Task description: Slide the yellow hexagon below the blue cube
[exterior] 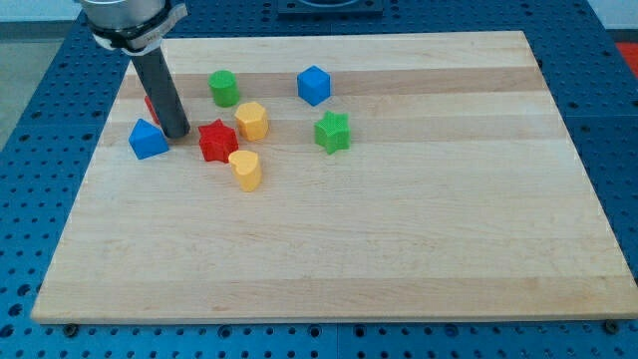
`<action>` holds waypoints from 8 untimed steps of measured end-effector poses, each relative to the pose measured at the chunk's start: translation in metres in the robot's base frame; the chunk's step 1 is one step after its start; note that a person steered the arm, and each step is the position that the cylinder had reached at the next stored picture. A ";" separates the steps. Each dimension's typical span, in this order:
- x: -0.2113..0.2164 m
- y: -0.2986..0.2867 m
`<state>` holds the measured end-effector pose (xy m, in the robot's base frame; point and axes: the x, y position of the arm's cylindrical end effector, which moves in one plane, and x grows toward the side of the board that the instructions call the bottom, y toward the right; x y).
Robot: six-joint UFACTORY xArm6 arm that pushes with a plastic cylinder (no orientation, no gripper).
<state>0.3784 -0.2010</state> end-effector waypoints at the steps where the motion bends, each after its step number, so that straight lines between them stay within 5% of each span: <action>1: -0.001 0.026; 3: -0.004 0.104; 8: -0.020 0.153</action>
<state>0.3586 -0.0480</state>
